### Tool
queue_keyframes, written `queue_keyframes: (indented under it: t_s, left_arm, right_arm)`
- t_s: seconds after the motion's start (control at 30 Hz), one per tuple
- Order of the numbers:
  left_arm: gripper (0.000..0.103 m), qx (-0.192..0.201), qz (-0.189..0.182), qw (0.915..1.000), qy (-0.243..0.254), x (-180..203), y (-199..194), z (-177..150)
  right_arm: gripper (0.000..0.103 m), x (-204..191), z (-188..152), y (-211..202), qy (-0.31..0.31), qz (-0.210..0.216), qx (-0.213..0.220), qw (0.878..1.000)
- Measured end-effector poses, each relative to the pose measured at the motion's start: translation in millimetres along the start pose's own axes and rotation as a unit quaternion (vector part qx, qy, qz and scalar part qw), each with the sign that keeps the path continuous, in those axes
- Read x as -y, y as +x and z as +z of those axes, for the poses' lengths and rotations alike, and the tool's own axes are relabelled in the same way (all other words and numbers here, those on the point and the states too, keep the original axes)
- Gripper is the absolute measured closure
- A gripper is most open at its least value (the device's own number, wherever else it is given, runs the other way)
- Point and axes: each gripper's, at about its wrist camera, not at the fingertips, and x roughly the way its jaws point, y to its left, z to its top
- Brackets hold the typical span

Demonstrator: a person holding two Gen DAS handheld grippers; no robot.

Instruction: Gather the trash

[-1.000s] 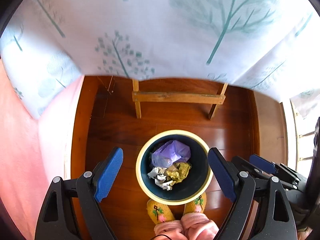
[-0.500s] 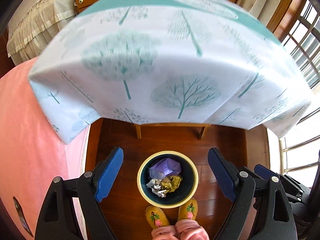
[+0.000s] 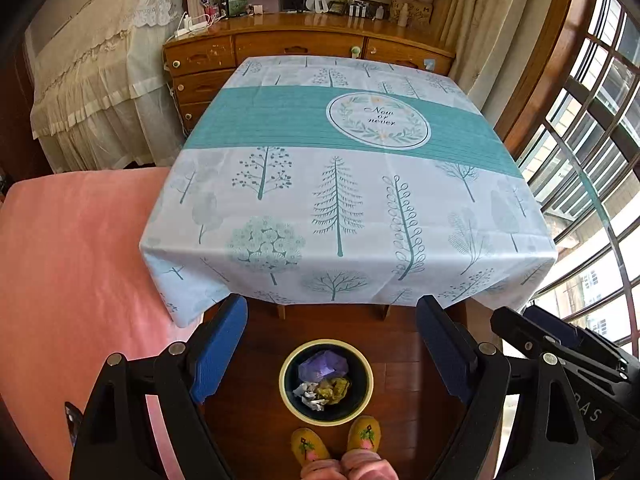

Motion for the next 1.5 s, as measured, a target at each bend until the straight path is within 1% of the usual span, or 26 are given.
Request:
queue_keyframes:
  t_s: [0.13, 0.3, 0.53, 0.87, 1.5]
  left_arm:
    - [0.015, 0.007, -0.001, 1.0000, -0.003, 7.8, -27.1, 7.9]
    - [0.015, 0.016, 0.005, 0.9999, 0.005, 12.8, -44.1, 14.6]
    - [0.015, 0.012, 0.011, 0.9999, -0.005, 9.2, -47.0, 22.8]
    - [0.015, 0.014, 0.016, 0.9998, -0.005, 0.9, -44.5, 28.3]
    - [0.015, 0.008, 0.018, 0.9998, -0.007, -3.0, -45.8, 25.9]
  right_arm:
    - [0.053, -10.7, 13.9, -33.1, -0.005, -0.004, 0.013, 1.000]
    - [0.053, -16.6, 19.7, -52.8, -0.005, -0.006, 0.018, 1.000]
    - [0.053, -18.6, 22.3, -53.7, -0.008, -0.007, 0.023, 1.000]
    - [0.053, -29.2, 27.7, -53.7, -0.017, -0.007, 0.029, 0.999]
    - [0.053, -30.4, 28.0, -53.6, -0.014, -0.009, 0.028, 0.999]
